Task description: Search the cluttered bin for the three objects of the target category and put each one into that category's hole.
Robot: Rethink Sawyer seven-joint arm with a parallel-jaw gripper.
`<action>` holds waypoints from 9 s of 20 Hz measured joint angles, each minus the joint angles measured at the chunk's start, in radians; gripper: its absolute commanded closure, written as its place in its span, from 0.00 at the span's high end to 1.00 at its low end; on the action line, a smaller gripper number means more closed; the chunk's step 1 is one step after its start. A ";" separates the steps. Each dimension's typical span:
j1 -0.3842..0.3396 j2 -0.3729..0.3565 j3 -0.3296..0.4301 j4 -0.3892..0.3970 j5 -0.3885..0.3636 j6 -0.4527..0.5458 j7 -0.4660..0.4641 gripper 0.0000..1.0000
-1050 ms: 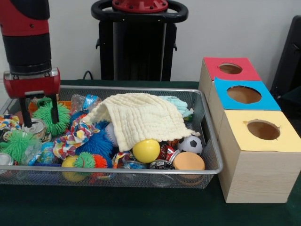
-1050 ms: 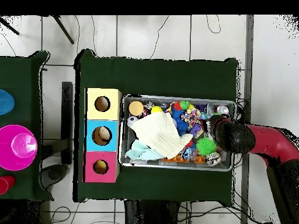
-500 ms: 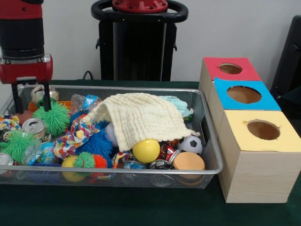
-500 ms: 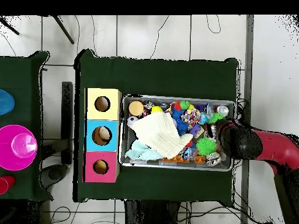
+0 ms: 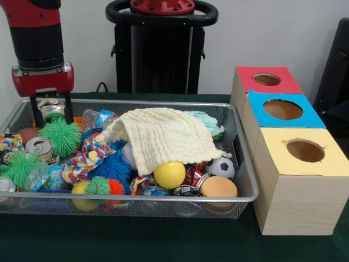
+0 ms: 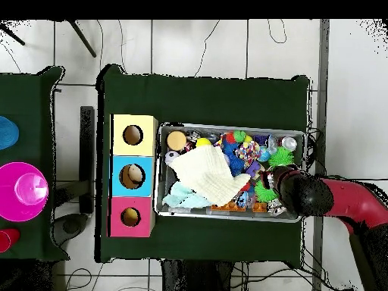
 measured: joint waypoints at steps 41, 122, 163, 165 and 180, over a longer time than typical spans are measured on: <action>0.032 0.131 -0.166 -0.015 -0.129 -0.045 0.000 1.00; 0.082 0.008 0.053 0.000 0.012 -0.097 0.000 1.00; 0.376 -0.013 -0.141 0.050 0.123 -0.240 0.000 1.00; 0.394 -0.007 -0.155 0.050 0.136 -0.251 0.000 1.00; 0.453 0.087 -0.245 0.049 0.176 -0.416 0.000 1.00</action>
